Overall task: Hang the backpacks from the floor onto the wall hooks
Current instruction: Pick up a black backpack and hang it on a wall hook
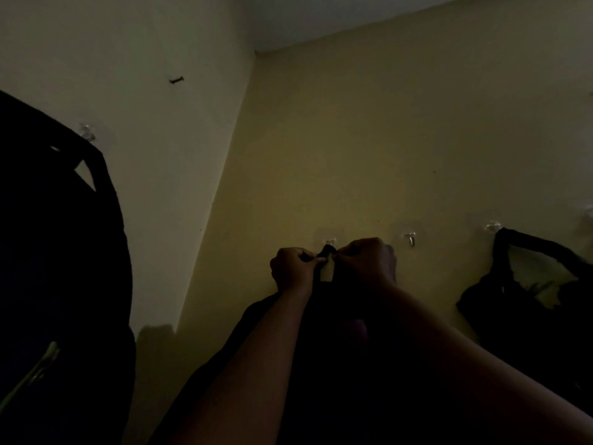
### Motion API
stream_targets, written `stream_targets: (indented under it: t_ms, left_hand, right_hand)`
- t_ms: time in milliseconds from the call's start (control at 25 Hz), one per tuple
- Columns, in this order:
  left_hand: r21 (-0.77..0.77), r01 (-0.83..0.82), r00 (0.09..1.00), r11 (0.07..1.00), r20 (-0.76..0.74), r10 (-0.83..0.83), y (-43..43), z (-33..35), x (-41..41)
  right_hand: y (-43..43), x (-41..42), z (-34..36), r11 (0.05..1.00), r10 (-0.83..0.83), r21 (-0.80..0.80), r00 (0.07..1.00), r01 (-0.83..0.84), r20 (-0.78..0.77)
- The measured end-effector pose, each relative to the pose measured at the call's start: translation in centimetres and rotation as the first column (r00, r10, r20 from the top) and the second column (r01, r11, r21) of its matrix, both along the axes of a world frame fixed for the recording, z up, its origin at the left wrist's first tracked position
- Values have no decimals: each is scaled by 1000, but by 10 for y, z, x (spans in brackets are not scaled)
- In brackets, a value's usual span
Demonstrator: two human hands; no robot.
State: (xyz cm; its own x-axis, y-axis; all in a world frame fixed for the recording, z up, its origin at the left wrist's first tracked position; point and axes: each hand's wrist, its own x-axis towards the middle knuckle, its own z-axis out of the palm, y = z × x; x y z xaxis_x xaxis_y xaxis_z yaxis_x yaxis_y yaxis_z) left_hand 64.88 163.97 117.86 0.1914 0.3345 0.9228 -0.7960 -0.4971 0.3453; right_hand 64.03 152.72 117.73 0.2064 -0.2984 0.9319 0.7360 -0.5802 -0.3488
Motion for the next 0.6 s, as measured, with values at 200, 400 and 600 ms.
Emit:
stream_targets:
  t_ms: [200,400,600]
  left_hand:
    - [51,166,967,985,-202,-153,4,-9,-24]
    - [26,347,861,937,-405,-308,4,-33,-72]
    - [-58,332,869,941,-369,-329,-18,-107,-163]
  right_hand:
    - [-6,-14,-10,990,6,-139,993,-22,-118]
    - [-21,-69,-41,970,73,-206,961,-131,-268]
    - [-43,-141,-106,894,436,76,822,-441,-367]
